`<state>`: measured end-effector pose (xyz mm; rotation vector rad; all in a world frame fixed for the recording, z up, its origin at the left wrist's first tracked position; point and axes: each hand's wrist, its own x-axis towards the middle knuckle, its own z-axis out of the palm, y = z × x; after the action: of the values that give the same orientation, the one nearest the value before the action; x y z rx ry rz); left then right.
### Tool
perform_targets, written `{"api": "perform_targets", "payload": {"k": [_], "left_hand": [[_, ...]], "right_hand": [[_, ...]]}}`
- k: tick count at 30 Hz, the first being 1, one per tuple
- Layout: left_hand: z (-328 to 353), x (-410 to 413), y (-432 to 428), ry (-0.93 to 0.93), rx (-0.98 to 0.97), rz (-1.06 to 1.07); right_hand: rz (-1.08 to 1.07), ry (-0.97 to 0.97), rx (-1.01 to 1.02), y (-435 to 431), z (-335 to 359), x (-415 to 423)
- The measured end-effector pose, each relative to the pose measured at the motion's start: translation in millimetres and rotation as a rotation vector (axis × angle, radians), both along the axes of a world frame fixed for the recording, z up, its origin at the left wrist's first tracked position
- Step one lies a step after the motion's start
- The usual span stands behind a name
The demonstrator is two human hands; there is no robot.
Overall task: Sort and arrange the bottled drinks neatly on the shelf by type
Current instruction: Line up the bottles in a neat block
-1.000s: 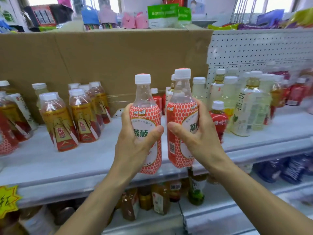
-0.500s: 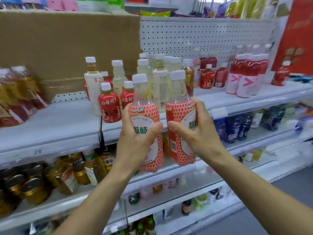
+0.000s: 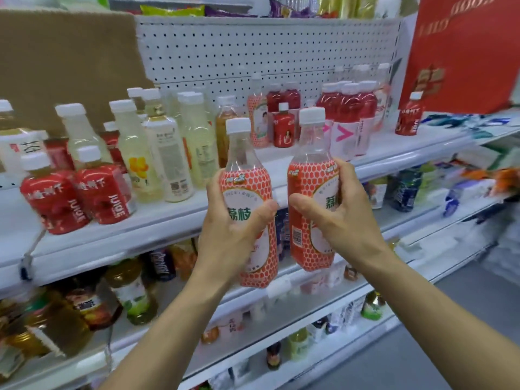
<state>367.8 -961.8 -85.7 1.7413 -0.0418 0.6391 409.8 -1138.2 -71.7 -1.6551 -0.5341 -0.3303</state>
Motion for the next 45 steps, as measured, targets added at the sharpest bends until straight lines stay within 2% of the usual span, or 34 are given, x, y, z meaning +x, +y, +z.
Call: {"api": "perform_targets", "payload": {"k": [7,14,25,31,38,42,45], "left_hand": [[0.5,95.0,-73.5,0.030,-0.073,-0.052],[7.9,175.5,-138.3,0.022,-0.046,-0.071],[14.1,279.3,-271.6,-0.001,-0.061,-0.075],[33.5,351.6,-345.3,-0.034,-0.072,0.044],[51.7,427.5,-366.2,-0.050,-0.115,0.216],[50.3,462.7,-355.7,-0.057,0.017,0.275],[44.0,484.0,-346.3,-0.058,0.038,0.281]], "right_hand": [[-0.033,0.037,-0.047,-73.8,0.3,96.6],[-0.059,0.037,-0.024,-140.8,8.6,176.1],[0.054,-0.004,0.031,-259.8,25.0,304.5],[0.106,-0.020,-0.020,-320.7,42.2,384.2],[0.135,-0.036,-0.052,-318.7,46.3,465.5],[0.152,0.013,-0.022,-304.2,39.1,492.0],[0.149,0.039,-0.018,-295.7,33.3,508.8]]}}
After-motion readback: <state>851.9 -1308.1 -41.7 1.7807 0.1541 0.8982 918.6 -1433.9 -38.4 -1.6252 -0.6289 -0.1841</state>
